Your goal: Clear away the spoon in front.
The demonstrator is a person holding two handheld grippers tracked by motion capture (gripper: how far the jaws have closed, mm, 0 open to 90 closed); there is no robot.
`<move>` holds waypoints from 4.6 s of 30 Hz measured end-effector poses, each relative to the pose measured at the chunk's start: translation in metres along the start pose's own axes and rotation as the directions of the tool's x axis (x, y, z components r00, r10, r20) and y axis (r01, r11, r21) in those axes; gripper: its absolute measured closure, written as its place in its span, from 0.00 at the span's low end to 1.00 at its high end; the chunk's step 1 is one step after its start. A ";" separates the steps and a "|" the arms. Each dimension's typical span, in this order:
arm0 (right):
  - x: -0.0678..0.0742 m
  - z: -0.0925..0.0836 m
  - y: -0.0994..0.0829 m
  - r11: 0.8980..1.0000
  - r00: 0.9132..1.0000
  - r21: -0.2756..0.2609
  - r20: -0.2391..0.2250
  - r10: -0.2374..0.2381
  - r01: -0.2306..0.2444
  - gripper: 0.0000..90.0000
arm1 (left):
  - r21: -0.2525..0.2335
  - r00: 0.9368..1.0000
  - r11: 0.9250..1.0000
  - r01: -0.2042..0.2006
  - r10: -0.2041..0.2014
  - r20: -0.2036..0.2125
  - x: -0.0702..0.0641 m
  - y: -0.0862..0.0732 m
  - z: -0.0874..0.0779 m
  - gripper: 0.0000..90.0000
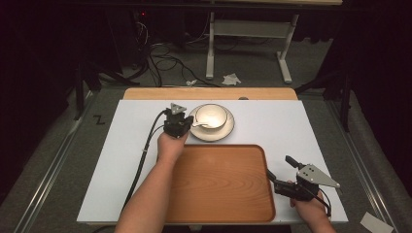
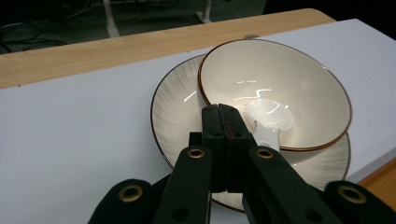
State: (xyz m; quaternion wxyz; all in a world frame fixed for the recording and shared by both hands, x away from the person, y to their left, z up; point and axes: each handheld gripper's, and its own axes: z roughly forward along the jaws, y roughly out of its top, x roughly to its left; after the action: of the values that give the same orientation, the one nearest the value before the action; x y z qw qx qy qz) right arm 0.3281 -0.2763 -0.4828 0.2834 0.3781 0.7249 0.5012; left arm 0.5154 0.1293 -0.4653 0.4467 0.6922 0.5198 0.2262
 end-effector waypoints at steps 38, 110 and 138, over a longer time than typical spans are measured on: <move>0.005 0.000 0.003 1.000 1.000 -0.009 -0.014 -0.025 0.025 0.18 | 0.008 0.996 1.000 -0.025 0.024 0.083 -0.019 -0.037 -0.035 0.66; 0.006 0.000 0.003 0.999 0.999 -0.015 -0.022 -0.036 0.035 0.18 | 0.093 0.918 0.958 0.270 -0.285 0.275 -0.020 -0.027 -0.025 0.96; 0.006 -0.001 0.004 0.999 0.999 -0.017 -0.019 -0.035 0.035 0.18 | -0.002 0.959 0.994 0.113 -0.109 0.262 -0.035 -0.018 -0.036 0.96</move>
State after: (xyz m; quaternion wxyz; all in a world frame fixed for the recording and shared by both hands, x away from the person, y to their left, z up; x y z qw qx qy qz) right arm 0.3253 -0.2709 -0.4793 0.2882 0.3582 0.7299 0.5058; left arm 0.4658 0.1119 -0.4578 0.5290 0.6820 0.4925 0.1119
